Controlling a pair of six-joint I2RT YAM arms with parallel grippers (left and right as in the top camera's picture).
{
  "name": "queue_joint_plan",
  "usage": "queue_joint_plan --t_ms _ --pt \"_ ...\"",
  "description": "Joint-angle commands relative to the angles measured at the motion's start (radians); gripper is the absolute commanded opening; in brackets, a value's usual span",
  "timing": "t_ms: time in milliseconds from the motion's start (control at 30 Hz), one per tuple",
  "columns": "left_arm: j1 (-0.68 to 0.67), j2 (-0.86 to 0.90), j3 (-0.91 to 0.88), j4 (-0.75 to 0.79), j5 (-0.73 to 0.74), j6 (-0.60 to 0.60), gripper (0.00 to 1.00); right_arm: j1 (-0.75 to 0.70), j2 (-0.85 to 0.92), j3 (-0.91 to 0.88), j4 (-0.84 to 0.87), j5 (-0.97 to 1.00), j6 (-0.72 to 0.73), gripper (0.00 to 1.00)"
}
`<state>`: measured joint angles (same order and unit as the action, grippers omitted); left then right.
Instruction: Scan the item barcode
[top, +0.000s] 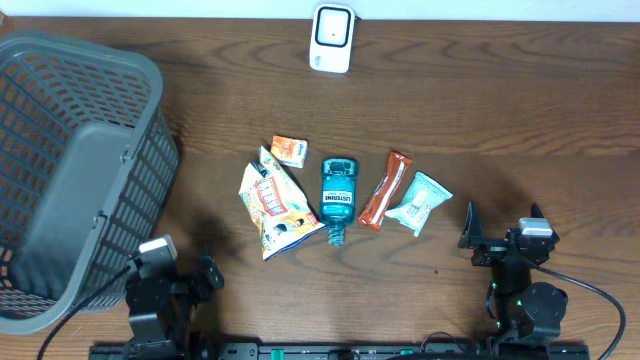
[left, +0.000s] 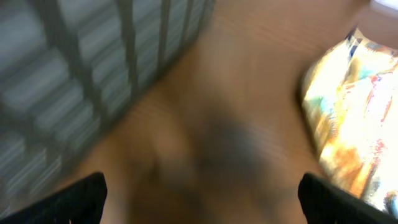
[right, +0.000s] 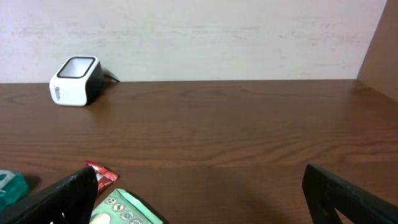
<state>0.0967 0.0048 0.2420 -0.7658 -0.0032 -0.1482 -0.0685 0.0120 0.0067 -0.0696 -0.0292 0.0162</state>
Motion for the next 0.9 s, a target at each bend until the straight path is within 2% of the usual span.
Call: queue_joint_plan --t_ms 0,200,300,433,500,667,867 --pt "0.005 -0.001 0.0 -0.114 -0.008 0.02 0.98 0.005 -0.005 -0.001 -0.003 0.001 0.013 0.99" --pt "0.005 0.0 0.0 -0.137 -0.009 0.02 0.98 0.005 -0.005 -0.001 0.001 0.001 0.013 0.99" --pt "0.005 0.0 0.0 -0.138 -0.009 0.02 0.98 0.005 -0.005 -0.001 0.114 -0.016 0.029 0.99" --pt "0.005 0.0 0.0 -0.137 -0.009 0.02 0.98 0.005 0.003 0.004 0.299 -0.243 0.156 0.99" --pt "0.005 0.0 0.0 -0.138 -0.009 0.02 0.98 0.005 0.021 0.026 0.299 -0.269 0.2 0.99" --pt "0.005 0.0 0.0 -0.138 -0.009 0.02 0.98 0.005 0.164 0.178 0.146 -0.269 0.208 0.99" --pt "0.005 0.0 0.0 -0.137 -0.009 0.02 0.98 0.005 0.535 0.582 -0.166 -0.327 0.114 0.99"
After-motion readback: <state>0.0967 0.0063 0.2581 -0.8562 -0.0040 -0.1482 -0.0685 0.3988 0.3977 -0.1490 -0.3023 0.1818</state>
